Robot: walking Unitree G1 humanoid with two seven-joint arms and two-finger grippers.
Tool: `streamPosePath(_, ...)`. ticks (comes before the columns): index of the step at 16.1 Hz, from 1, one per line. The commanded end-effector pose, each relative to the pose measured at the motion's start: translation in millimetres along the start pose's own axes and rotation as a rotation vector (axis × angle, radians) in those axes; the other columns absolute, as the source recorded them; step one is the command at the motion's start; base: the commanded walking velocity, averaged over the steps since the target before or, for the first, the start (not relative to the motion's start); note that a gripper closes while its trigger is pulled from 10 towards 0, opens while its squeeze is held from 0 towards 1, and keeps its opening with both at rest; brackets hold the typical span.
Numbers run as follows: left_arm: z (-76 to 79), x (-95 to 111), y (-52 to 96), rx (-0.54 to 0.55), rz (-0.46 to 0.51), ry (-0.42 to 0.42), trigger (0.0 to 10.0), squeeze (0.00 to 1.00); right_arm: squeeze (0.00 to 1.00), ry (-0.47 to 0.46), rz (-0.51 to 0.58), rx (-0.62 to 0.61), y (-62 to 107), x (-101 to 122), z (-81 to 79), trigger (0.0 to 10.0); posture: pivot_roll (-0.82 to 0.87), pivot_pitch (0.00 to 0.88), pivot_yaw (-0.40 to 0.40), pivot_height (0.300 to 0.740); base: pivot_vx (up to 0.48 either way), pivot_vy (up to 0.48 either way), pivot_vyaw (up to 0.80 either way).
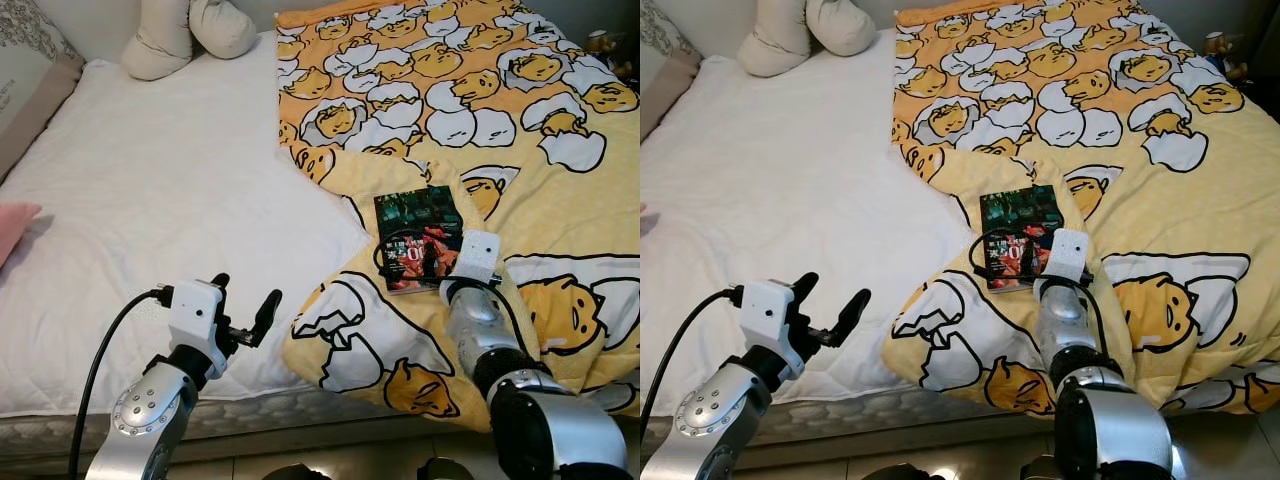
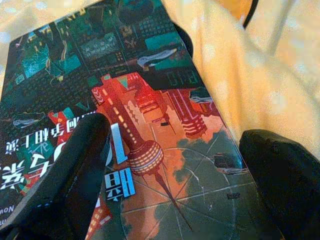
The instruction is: Clean up the room
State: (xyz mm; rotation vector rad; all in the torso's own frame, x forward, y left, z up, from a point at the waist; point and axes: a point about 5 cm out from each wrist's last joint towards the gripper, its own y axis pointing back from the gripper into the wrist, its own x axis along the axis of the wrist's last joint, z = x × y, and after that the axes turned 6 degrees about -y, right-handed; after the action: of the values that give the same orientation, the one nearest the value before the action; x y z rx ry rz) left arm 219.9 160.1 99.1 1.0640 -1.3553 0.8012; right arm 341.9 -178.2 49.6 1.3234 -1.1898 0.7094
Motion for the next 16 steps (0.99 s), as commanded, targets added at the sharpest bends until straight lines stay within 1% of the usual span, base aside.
streamPosePath(1, -3.1, 0, 3.3, 0.007, -0.009, -0.012, 10.0, 0.00, 0.00, -0.024, -0.053, 0.020, 0.9, -7, -5.5, 10.0, 0.07, 0.103, 0.205, 0.740, 0.000, 0.000, 0.00)
streamPosePath(2, 1.0, 0, 3.0, -0.023, -0.006, 0.005, 10.0, 0.00, 0.00, -0.055, -0.080, 0.028, 1.1, -10, -5.6, 10.0, 0.06, 0.104, 0.203, 0.740, 0.000, 0.000, 0.00)
streamPosePath(3, 14.4, 2, 3.8, -0.128, 0.000, 0.031, 10.0, 0.00, 0.00, -0.090, -0.124, 0.039, 1.7, -14, -6.2, 10.0, 0.06, 0.104, 0.203, 0.740, 0.000, 0.000, 0.00)
streamPosePath(4, 21.4, 2, 4.7, -0.184, 0.002, 0.023, 10.0, 0.00, 0.00, -0.105, -0.141, 0.042, 2.0, -16, -6.5, 10.0, 0.06, 0.104, 0.203, 0.740, 0.000, 0.000, 0.00)
streamPosePath(5, 34.5, 3, 6.7, -0.293, 0.003, 0.015, 10.0, 0.00, 0.00, -0.132, -0.160, 0.044, 2.4, -18, -6.9, 10.0, 0.07, 0.106, 0.202, 0.740, 0.000, 0.000, 0.00)
streamPosePath(6, 39.9, 4, 6.9, -0.348, 0.001, 0.009, 10.0, 0.00, 0.00, -0.146, -0.173, 0.055, 2.6, -19, -7.6, 10.0, 0.07, 0.106, 0.202, 0.740, 0.000, 0.000, 0.00)
streamPosePath(8, 39.5, 5, 5.2, -0.357, 0.002, -0.002, 10.0, 0.00, 0.00, -0.148, -0.180, 0.064, 2.7, -20, -7.6, 10.0, 0.07, 0.106, 0.202, 0.740, 0.000, 0.000, 0.00)
streamPosePath(9, 38.5, 5, 4.4, -0.353, 0.002, -0.002, 10.0, 0.00, 0.00, -0.152, -0.182, 0.063, 2.7, -20, -7.4, 8.8, 0.06, 0.106, 0.207, 0.740, 0.000, 0.000, 0.00)
streamPosePath(10, 36.5, 5, 4.3, -0.344, 0.001, -0.002, 10.0, 0.00, 0.00, -0.173, -0.191, 0.067, 3.0, -21, -7.7, 0.0, 0.06, 0.106, 0.207, 0.740, 0.000, 0.000, 0.00)
streamPosePath(11, 35.6, 5, 4.4, -0.340, -0.001, -0.001, 10.0, 0.00, 0.00, -0.191, -0.200, 0.071, 3.3, -22, -8.1, 0.0, 0.06, 0.106, 0.207, 0.740, 0.000, 0.000, 0.00)
streamPosePath(13, 34.6, 4, 5.4, -0.339, -0.007, -0.001, 10.0, 0.00, 0.00, -0.305, -0.245, 0.087, 4.7, -27, -10.7, 0.0, 0.06, 0.106, 0.207, 0.740, 0.000, 0.000, 0.00)
streamPosePath(14, 34.6, 4, 5.7, -0.334, -0.009, 0.002, 10.0, 0.00, 0.00, -0.342, -0.257, 0.089, 5.1, -28, -11.2, 0.0, 0.06, 0.106, 0.207, 0.740, 0.000, 0.000, 0.00)
streamPosePath(16, 34.6, 3, 6.4, -0.328, -0.012, 0.006, 10.0, 0.00, 0.00, -0.365, -0.260, 0.089, 5.4, -29, -11.6, 0.0, 0.07, 0.099, 0.203, 0.740, 0.000, 0.000, 0.00)
